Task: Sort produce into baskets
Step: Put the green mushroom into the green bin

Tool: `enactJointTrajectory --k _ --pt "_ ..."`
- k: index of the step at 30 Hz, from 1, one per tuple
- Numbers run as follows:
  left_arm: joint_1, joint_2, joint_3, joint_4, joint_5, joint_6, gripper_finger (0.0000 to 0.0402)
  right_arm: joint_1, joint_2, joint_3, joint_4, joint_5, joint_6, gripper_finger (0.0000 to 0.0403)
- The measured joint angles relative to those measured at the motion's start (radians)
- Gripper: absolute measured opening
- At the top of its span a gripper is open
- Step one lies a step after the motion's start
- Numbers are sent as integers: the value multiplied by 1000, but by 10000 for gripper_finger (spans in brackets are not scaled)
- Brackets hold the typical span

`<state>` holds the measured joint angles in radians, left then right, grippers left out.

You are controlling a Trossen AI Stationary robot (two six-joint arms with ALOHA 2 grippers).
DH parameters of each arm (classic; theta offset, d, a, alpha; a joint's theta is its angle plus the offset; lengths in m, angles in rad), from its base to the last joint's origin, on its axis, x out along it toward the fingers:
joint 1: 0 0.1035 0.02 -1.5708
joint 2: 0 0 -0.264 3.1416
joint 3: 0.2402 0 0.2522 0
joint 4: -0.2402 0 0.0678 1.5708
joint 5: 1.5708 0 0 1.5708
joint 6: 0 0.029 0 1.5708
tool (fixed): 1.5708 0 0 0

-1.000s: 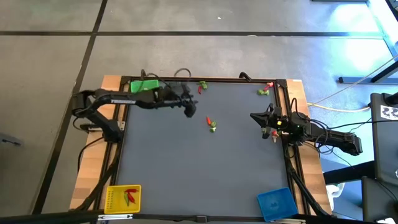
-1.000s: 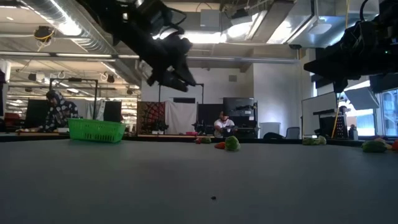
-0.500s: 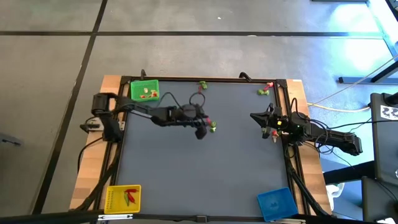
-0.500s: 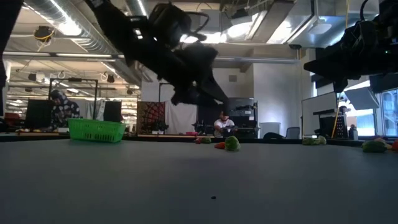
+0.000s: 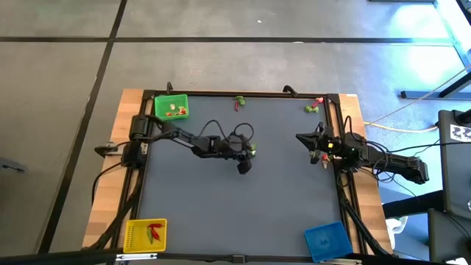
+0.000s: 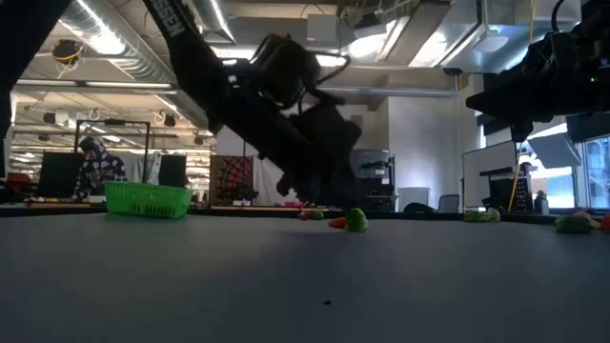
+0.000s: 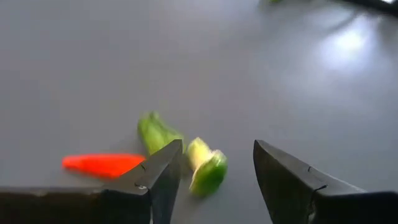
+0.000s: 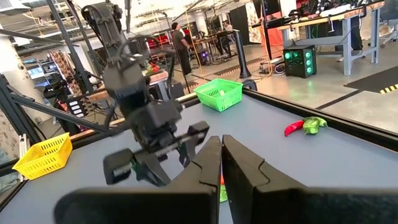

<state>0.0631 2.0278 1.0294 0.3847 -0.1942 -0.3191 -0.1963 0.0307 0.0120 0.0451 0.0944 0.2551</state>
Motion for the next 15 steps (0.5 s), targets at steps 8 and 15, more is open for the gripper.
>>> enactJointTrajectory --k 8,15 --pt "-5 49 0 2 -2 -8 166 0 0 0 -3 0 0 17" --pt "-4 49 0 21 -1 15 60 0 0 0 -4 0 0 17"
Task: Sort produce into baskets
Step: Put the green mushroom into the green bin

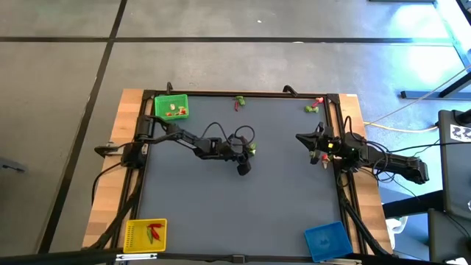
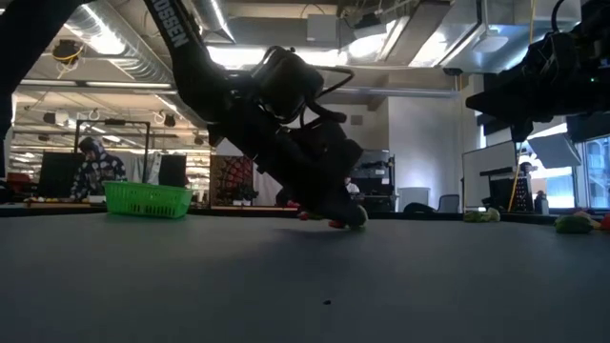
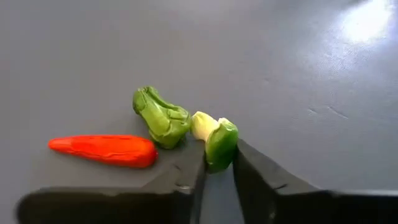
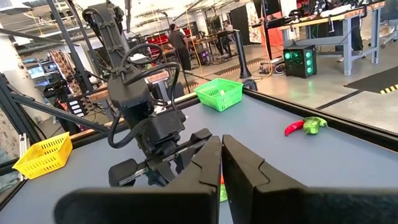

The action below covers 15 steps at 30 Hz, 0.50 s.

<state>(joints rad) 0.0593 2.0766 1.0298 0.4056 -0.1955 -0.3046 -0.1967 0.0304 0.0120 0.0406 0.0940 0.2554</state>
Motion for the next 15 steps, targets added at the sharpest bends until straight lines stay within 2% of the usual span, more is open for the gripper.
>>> enactJointTrajectory --k 3,6,11,15 --pt "1 0 0 -4 0 6 27 0 0 0 0 0 0 17" --pt "1 -5 0 -7 0 23 13 0 0 0 -1 0 0 17" --pt "0 -66 0 -49 1 19 29 0 0 0 -2 0 0 17" --pt "0 -159 0 -170 2 16 39 0 0 0 -2 0 0 17"
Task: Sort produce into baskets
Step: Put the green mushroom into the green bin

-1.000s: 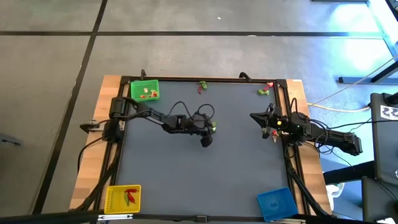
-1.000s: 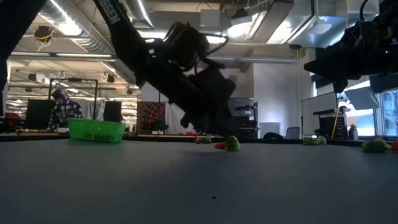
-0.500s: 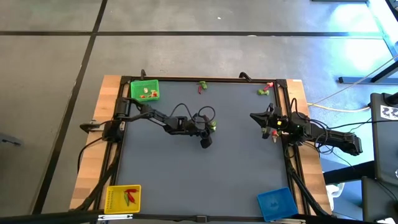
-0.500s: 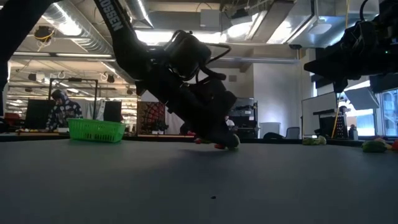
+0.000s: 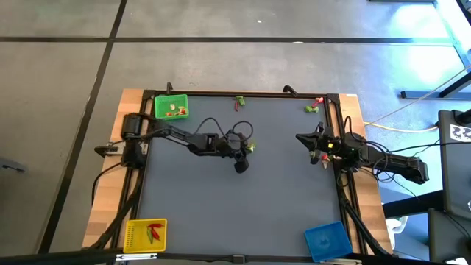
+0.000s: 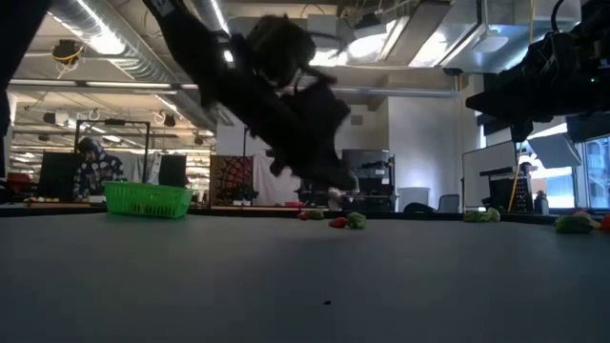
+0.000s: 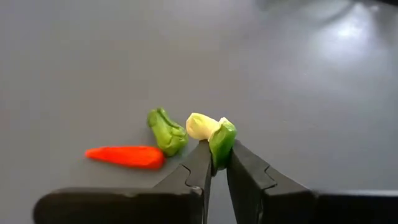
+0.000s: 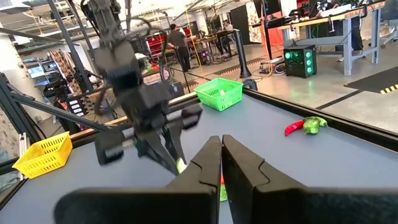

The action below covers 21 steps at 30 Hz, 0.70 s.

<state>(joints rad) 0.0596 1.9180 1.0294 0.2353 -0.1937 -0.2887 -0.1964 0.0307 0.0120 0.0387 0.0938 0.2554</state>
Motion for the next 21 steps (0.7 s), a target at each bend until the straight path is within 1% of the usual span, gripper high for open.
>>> enactJointTrajectory --k 5,10,17,21 --pt "19 -146 0 -206 -6 -7 41 0 0 0 -1 0 0 17" --pt "53 -286 0 -418 -63 -36 42 0 0 0 -2 1 -1 17" --pt "132 -458 0 -737 -232 -121 42 0 0 0 -2 1 0 17" --pt "199 -526 0 -895 -325 -164 42 0 0 0 -2 2 0 17"
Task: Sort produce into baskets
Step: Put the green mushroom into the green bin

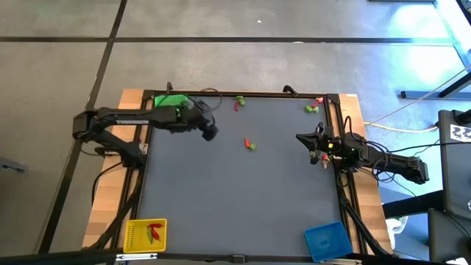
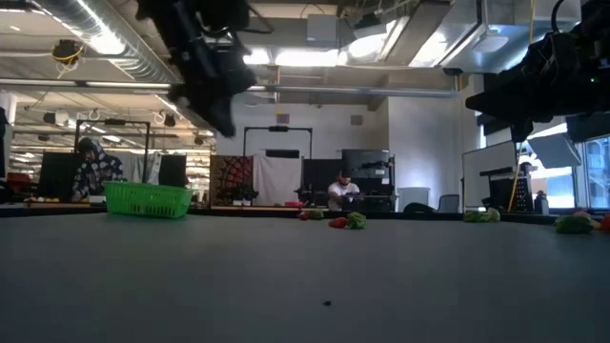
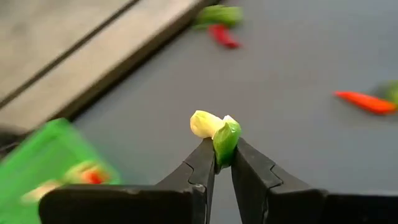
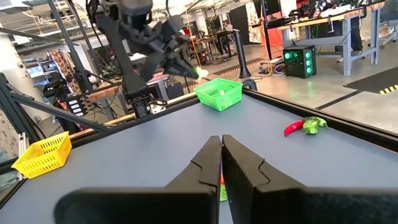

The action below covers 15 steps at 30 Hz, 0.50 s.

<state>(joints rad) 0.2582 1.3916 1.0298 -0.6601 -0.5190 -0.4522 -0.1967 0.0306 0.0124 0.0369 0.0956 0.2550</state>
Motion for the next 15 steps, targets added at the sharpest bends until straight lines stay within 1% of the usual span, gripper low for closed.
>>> enactJointTrajectory --k 3,7,15 --pt "61 -28 0 -94 -40 -28 43 0 0 0 0 0 0 17" --pt "159 -32 -2 -188 -52 -45 43 0 0 0 1 0 0 17" --pt "349 -30 -65 -184 -54 -47 43 0 0 0 3 0 0 17"
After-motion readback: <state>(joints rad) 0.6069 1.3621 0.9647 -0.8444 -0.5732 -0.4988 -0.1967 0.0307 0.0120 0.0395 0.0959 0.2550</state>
